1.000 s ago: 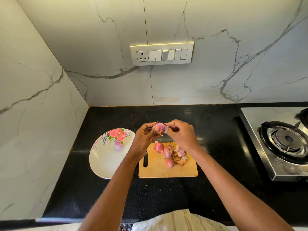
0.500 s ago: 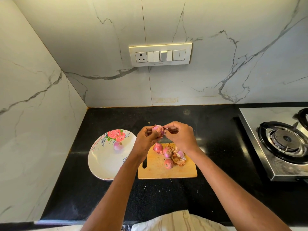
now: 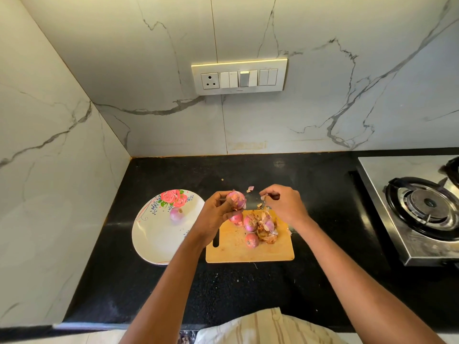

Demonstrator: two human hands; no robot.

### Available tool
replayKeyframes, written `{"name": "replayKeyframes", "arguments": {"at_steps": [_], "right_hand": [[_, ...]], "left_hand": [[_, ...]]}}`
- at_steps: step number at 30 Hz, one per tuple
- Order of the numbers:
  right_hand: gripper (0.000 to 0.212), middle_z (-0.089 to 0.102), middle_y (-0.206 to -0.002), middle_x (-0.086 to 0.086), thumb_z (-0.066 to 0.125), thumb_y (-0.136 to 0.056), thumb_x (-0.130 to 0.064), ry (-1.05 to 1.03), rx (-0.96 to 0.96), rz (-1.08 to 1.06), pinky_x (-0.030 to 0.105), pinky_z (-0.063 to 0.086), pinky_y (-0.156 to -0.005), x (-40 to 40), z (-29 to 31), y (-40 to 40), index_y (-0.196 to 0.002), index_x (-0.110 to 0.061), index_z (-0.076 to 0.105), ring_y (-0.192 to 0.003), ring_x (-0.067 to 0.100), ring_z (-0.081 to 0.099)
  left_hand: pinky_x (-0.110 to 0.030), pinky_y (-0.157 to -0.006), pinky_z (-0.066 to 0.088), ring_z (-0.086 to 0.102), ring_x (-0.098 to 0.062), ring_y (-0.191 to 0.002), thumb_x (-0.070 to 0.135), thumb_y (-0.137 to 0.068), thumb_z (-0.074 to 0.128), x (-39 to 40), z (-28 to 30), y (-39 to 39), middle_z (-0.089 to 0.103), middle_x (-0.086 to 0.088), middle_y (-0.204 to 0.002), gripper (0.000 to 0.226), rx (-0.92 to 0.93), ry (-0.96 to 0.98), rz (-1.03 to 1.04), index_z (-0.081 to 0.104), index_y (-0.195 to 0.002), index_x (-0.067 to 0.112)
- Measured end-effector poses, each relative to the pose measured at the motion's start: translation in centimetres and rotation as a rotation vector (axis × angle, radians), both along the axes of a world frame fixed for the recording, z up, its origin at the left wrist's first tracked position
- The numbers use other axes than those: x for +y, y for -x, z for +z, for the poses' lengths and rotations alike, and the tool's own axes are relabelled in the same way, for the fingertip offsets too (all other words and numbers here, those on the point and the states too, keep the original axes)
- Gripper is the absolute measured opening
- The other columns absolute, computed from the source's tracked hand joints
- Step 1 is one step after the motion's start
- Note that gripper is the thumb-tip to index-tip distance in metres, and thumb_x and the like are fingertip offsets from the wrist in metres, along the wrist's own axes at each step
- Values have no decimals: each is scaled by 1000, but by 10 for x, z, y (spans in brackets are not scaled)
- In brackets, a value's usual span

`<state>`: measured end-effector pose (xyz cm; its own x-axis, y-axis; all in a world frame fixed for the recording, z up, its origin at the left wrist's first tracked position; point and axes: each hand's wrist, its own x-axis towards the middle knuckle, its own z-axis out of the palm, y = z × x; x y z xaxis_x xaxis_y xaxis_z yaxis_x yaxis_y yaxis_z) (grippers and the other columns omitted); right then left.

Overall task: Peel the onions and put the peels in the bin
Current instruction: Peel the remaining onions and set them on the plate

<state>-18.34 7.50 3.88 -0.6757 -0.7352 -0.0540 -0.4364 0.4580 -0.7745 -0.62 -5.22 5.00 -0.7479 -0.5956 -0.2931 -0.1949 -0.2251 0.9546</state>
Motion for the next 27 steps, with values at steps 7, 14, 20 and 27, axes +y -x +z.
{"name": "replayKeyframes", "arguments": {"at_steps": [7, 14, 20, 27], "right_hand": [[24, 71, -123, -1, 64, -100, -24, -116, -124, 131, 25, 52, -91, 6, -41, -19, -121, -16, 72, -110, 14, 67], [41, 69, -120, -17, 61, -97, -49, 208, -148, 155, 14, 54, -89, -5, 2, -23, -133, -30, 65, -109, -4, 64], [34, 70, -118, -15, 63, -97, -42, 310, -26, 133, 8, 51, -84, -7, 6, -27, -128, -29, 69, -105, -7, 64], [25, 74, -110, -3, 62, -100, -26, 381, 124, 78, 11, 54, -83, -9, 3, -32, -119, -15, 74, -99, 5, 69]], "left_hand": [[-29, -95, 57, 69, -21, -112, 30, -101, 55, 11, -10, 12, 68, -5, -124, 20, -5, -34, 45, 61, -120, 23], [-34, -92, 60, 73, -19, -102, 41, -96, 59, 5, -9, 20, 70, -2, -120, 32, -58, -9, 111, 57, -122, 22], [-36, -93, 60, 74, -19, -101, 43, -94, 62, 8, -6, 35, 73, -4, -115, 35, -47, -28, 126, 61, -119, 19], [-31, -90, 60, 75, -17, -98, 38, -98, 61, 10, -2, 33, 73, -3, -112, 29, -13, -8, 134, 62, -118, 17]]}}
